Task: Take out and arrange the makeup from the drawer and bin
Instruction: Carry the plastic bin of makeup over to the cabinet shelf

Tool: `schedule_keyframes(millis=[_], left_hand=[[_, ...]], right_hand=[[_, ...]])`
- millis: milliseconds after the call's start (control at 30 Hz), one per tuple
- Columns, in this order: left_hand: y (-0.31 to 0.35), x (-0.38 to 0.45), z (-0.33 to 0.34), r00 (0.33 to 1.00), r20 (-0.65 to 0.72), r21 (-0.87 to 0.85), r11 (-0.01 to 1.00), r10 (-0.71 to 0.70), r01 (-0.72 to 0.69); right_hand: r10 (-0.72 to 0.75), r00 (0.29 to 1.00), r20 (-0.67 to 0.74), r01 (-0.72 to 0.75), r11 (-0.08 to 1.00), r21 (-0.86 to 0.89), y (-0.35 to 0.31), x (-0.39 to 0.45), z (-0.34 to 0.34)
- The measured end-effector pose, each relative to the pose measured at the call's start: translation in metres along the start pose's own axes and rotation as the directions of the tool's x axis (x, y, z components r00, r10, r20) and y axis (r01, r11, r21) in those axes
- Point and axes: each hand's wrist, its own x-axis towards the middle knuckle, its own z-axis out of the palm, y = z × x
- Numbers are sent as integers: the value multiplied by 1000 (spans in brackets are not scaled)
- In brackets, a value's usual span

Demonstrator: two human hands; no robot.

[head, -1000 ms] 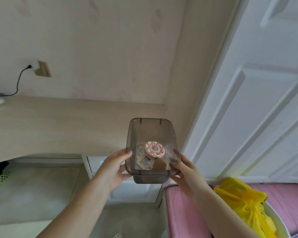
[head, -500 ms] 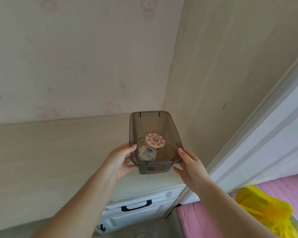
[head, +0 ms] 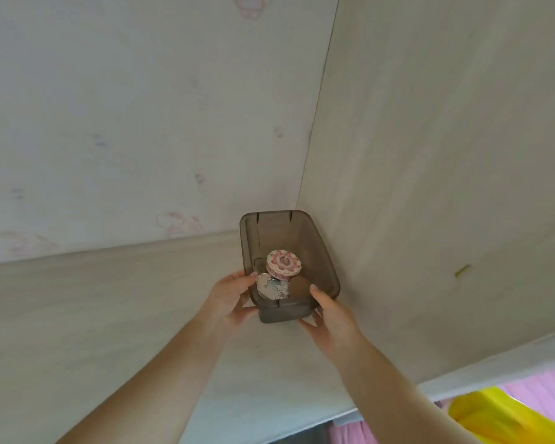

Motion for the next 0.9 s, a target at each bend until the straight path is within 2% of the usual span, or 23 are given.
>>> schedule_keyframes(millis=[100,367,767,900], left_hand=[[3,22,5,1000,3,-18,1000,-13,13],[10,57,3,998,-53,-106,994,-35,29],[20,77,5,998,-68,-91,996,-2,-4],[23,81,5,998,-62,-115,993,1,-9]], right_hand=[[25,998,-61,-27,999,-28,-7,17,3],[39,997,-72,-44,997,-68,-11,55,8],[47,994,-99,-69,970,-231,-16,86,13],[47,994,-102,-70,968,-239,-17,92,14]])
